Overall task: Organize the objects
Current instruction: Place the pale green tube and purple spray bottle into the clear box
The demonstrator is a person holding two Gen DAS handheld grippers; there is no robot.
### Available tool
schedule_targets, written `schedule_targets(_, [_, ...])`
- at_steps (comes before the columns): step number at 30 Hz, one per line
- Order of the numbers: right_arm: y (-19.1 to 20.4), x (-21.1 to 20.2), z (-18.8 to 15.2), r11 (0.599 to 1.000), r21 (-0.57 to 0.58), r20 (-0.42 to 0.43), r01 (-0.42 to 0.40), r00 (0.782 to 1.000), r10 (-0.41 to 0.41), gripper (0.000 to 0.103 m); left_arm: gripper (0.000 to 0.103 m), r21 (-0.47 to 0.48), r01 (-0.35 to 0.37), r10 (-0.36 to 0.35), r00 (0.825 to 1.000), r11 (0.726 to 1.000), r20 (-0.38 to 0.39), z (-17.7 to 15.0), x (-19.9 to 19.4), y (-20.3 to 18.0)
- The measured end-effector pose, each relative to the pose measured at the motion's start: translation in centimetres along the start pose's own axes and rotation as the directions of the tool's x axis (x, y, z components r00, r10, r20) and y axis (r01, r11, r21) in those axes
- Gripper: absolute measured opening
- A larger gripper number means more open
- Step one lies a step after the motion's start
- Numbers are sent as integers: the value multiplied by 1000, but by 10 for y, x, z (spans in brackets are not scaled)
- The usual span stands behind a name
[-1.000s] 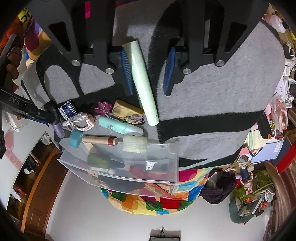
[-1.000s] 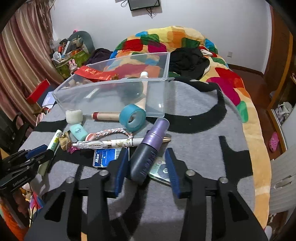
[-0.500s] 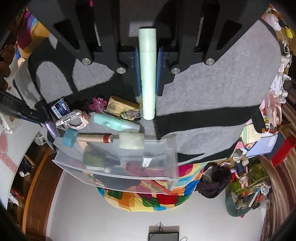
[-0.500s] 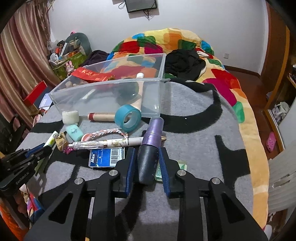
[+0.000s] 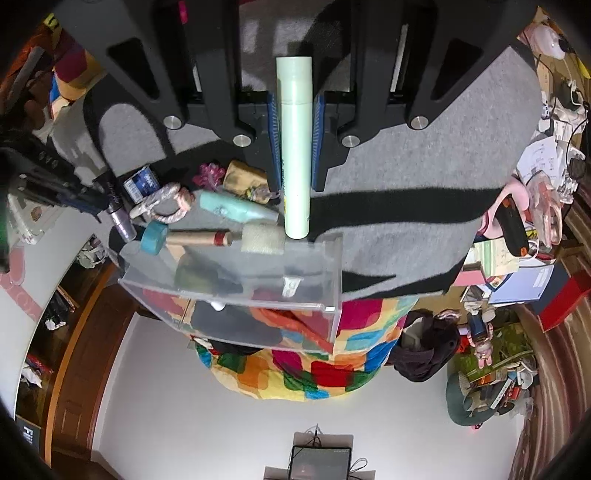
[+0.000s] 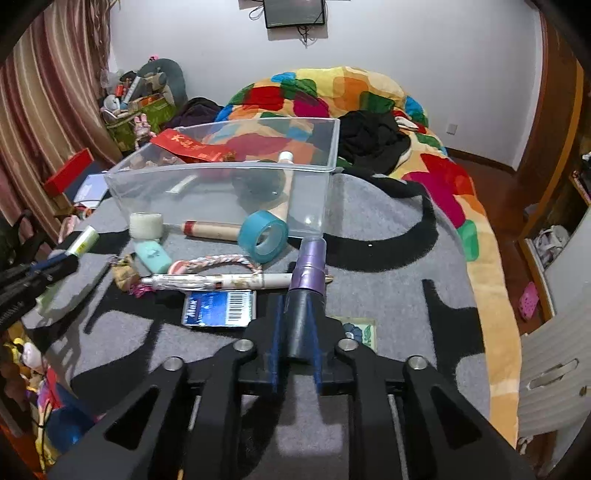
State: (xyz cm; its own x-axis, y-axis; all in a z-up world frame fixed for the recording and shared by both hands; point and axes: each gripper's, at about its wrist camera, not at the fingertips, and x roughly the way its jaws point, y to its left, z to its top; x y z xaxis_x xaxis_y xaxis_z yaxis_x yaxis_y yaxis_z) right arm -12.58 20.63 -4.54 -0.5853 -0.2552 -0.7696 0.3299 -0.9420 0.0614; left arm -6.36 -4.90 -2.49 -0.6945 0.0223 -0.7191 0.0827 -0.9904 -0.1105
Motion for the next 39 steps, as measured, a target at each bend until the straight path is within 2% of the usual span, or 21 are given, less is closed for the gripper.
schedule_targets(5, [-9, 6, -1, 999, 29, -13, -17, 1000, 17, 23, 15, -1, 12, -12, 999, 1000, 38, 15, -8, -3])
schedule_targets(10, [-4, 11, 1, 1000, 3, -14, 9, 1000, -9, 26, 15, 0, 24, -24, 998, 1000, 63, 33, -10, -6])
schedule_targets(18, [-4, 22, 4, 999, -15, -20, 43, 999, -44, 27, 15, 16, 32, -33, 997, 999, 65, 52, 1, -12])
schedule_targets(23, [-8, 20, 5, 1000, -5, -18, 29, 999, -29, 25, 15, 19, 45, -45, 998, 999, 52, 69, 14, -13])
schedule_targets(25, [-11, 16, 6, 1000, 14, -14, -2, 1000, 2, 24, 15, 25, 46, -47, 998, 999, 47, 75, 18, -13])
schedule_targets(32, [-20, -19, 16, 997, 50, 69, -51, 996, 48, 23, 15, 48, 48, -48, 999, 998, 6, 93, 40, -17])
schedule_targets(39, [-16, -46, 41, 996, 37, 161, -86, 984, 79, 23, 15, 48, 77, -73, 995, 996, -71, 107, 70, -23])
